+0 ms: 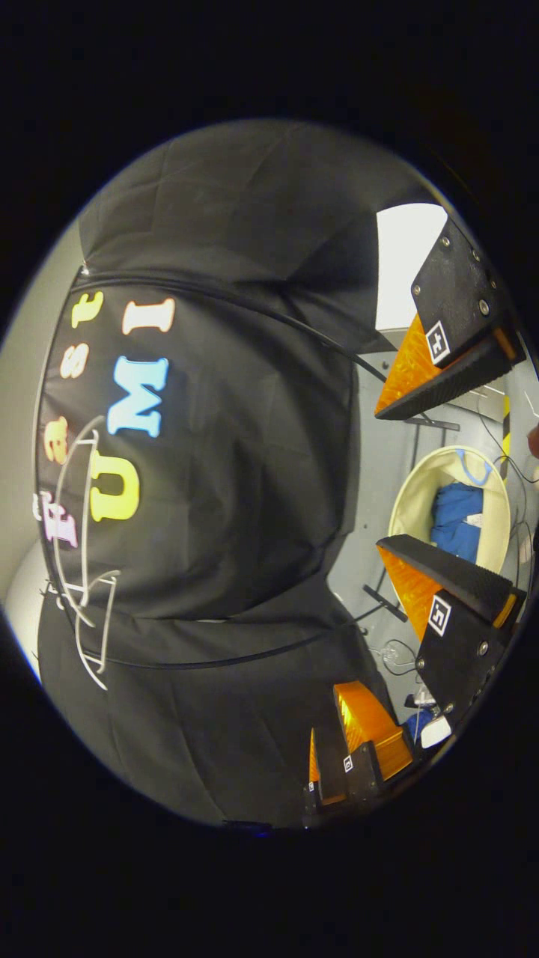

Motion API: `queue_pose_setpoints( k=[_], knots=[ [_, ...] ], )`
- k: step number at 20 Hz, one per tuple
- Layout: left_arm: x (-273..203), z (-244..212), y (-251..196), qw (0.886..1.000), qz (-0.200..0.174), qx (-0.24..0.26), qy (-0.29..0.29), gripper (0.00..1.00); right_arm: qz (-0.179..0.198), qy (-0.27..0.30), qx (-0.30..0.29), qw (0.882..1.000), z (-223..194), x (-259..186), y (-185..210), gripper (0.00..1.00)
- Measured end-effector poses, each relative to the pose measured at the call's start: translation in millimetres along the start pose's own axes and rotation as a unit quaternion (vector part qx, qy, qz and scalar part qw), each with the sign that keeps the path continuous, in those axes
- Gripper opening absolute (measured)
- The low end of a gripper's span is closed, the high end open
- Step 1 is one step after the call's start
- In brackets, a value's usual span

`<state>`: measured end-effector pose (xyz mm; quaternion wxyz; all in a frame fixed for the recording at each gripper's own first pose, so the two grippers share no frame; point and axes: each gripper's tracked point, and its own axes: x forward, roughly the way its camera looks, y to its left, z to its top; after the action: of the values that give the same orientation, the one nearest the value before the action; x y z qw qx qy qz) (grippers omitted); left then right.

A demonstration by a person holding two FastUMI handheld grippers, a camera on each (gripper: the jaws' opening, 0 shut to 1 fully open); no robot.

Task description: Grasp the clothes on the hanger with both hands and then place them into the laundry hamper below.

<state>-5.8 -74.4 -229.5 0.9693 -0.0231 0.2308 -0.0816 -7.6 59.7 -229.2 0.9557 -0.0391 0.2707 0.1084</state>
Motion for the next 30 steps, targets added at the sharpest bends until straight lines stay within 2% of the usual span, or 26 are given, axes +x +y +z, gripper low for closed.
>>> queue_pose_setpoints(
  k=[6,10,15,20,24,30],
  knots=[
    [-50,95,-14,0.997,-0.003,-0.004,-0.082,0.93,-0.035,-0.097,0.02,0.994,70,-63,-49,0.96],
    [-100,140,-37,0.992,-0.017,0.011,-0.127,0.93,-0.049,-0.141,0.033,0.988,96,-117,-79,0.96],
    [-147,157,-65,0.988,-0.016,0.014,-0.152,0.93,-0.064,-0.176,0.044,0.981,107,-169,-117,0.95],
    [-185,164,-59,0.984,0.004,0.011,-0.177,0.92,-0.08,-0.207,0.047,0.974,103,-216,-140,0.95],
    [-200,172,-51,0.982,0.024,0.017,-0.188,0.92,-0.078,-0.222,0.054,0.97,104,-229,-148,0.96],
    [-223,173,-49,0.979,0.034,0.015,-0.201,0.92,-0.08,-0.227,0.055,0.969,98,-242,-152,0.96]
  ],
)
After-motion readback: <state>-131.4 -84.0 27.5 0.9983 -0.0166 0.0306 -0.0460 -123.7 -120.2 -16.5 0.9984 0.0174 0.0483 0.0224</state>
